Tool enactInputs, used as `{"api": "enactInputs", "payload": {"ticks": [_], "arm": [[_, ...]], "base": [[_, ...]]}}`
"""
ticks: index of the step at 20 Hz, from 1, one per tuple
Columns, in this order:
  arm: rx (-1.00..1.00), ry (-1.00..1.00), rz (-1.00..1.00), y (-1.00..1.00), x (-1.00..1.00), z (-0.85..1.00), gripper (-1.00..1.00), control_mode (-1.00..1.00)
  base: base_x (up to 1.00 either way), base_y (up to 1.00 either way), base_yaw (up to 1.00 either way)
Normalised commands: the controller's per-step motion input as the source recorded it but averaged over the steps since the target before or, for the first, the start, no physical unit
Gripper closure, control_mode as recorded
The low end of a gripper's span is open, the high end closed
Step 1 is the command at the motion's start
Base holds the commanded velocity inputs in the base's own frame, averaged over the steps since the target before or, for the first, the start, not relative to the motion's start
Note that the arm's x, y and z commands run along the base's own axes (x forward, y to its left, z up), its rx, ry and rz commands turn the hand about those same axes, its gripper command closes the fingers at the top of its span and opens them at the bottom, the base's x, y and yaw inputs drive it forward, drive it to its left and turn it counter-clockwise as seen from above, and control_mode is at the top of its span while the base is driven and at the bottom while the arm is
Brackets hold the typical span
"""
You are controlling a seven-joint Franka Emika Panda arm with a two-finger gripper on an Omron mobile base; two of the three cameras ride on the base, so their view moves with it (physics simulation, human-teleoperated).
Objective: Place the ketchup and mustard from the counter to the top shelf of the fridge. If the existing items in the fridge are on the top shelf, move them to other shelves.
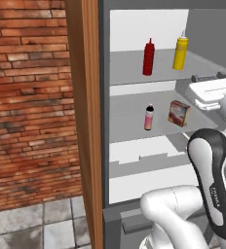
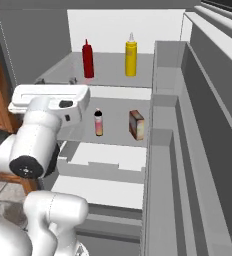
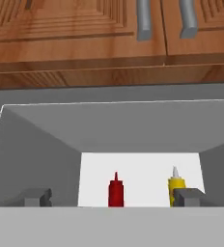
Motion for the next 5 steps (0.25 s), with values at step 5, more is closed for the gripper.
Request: {"api": "enactInputs", "payload": {"ticks": [5], "arm": [[0.00,-0.25,0.03,0.10,-1.00,0.24,-1.00,-1.00]], "base": [[0.00,0.00,0.00]]}}
